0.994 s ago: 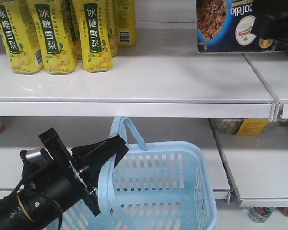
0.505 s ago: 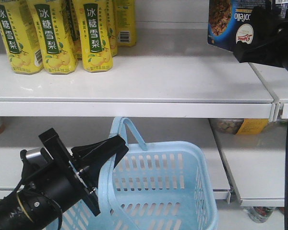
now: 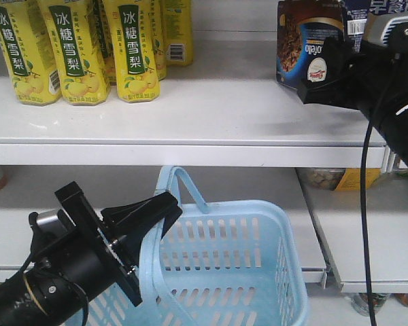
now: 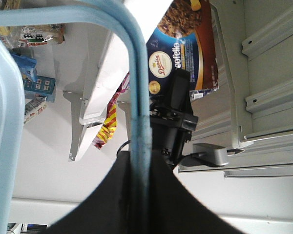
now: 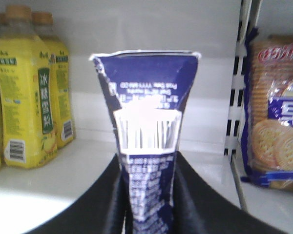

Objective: Left arm holds basket, right arm returns cookies
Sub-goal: 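Lower the cookie box onto the upper shelf beside the yellow drinks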

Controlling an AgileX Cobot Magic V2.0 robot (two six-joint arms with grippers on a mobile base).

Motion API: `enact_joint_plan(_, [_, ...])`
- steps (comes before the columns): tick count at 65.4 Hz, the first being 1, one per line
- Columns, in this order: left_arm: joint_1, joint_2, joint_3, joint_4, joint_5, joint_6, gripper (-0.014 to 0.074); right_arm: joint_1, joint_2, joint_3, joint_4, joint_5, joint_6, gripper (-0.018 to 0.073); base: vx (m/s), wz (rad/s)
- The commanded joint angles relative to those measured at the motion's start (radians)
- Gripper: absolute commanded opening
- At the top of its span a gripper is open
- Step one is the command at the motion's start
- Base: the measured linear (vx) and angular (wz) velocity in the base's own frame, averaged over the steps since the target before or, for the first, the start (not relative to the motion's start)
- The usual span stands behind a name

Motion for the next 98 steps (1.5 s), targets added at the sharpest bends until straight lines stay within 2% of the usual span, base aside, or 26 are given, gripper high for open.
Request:
enact_joint_plan(1, [0.009, -0.032, -0.038, -0.048, -0.211, 0.014, 0.0, -0.006, -0.004, -0.031, -0.031, -0.107, 0.006, -0.0006, 0.0, 0.0])
enact_joint_plan(42, [0.009, -0.032, -0.038, -0.048, -0.211, 0.014, 0.0, -0.006, 0.06, -0.031, -0.042, -0.104, 0.005, 0.0017, 0.0, 0.0])
enact_joint_plan(52, [0.009, -0.032, -0.038, -0.048, -0.211, 0.014, 0.0, -0.006, 0.06, -0.031, -0.054, -0.104, 0.005, 0.0113, 0.0, 0.0])
enact_joint_plan(69, [0.009, -0.032, -0.038, -0.048, -0.211, 0.014, 0.0, -0.006, 0.054, -0.031, -0.062, -0.101, 0.005, 0.0432, 0.0, 0.0])
enact_joint_plan(74, [0.009, -0.032, -0.038, -0.048, -0.211, 0.014, 0.0, -0.006, 0.05, -0.031, -0.062, -0.1, 0.005, 0.0488, 0.0, 0.0])
enact_joint_plan(81, [0.009, -0.032, -0.038, -0.048, -0.211, 0.014, 0.0, -0.006, 0.034, -0.031, -0.062, -0.086, 0.005, 0.0523, 0.0, 0.0])
enact_joint_plan(98, [0.009, -0.032, -0.038, -0.048, -0.211, 0.014, 0.0, 0.013, -0.018, -0.031, -0.062, -0.018, 0.005, 0.0522, 0.0, 0.0])
